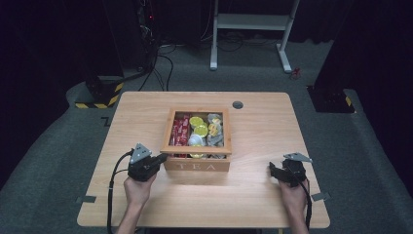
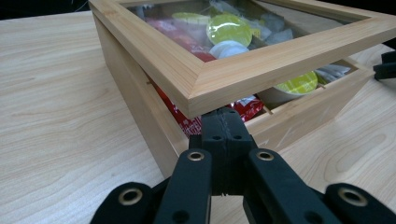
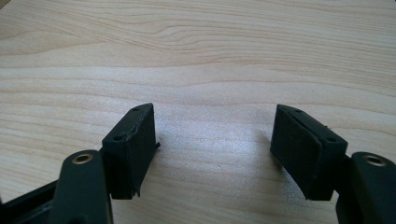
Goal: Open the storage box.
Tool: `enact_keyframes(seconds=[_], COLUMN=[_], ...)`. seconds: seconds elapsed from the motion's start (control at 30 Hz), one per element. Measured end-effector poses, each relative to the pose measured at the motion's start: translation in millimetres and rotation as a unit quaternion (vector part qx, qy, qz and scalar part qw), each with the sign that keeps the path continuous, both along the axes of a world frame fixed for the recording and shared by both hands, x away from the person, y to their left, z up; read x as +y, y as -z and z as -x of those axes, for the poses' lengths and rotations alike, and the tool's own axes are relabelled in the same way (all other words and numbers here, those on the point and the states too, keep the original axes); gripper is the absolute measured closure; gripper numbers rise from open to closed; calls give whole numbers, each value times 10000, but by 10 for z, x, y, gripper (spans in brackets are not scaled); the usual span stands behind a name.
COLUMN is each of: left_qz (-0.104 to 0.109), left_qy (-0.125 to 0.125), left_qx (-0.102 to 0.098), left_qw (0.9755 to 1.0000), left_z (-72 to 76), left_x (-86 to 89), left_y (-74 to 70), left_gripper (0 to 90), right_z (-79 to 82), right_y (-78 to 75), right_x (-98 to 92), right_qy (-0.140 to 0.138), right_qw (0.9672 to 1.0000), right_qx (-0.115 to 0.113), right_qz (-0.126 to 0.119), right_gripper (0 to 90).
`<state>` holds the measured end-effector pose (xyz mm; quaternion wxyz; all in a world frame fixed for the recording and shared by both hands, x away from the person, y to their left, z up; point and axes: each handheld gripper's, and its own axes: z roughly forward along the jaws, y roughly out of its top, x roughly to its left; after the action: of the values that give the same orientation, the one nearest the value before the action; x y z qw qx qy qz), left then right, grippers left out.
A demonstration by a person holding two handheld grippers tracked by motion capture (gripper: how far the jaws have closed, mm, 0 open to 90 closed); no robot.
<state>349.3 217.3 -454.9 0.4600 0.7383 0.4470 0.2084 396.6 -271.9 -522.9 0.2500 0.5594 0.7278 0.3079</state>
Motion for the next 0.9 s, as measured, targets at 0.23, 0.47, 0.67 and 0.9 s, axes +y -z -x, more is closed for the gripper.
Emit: enact_keyframes(seconds=[0.23,0.47,0.67,0.9], left_qz=[42,86,133,141], left_qy=[20,52,37,5], left_qx=[-45,-22,-36,-31], left_qw=[10000,9999,9999,9999], left_z=[-11,-28,-37,-66], left_x=[5,6,10,0], left_y=[-52,-89,-126,-184], left_gripper=[899,899,899,899], right_z=[0,2,3,3], right_y=[0,-1,-1,-1], right_x=[0,0,1,2], right_qy=[0,-8,-3,-1], right_qw=[10000,10000,10000,10000], right_qx=[1,7,10,19], right_qz=[0,-2,-9,-11], right_gripper=[307,307,307,307])
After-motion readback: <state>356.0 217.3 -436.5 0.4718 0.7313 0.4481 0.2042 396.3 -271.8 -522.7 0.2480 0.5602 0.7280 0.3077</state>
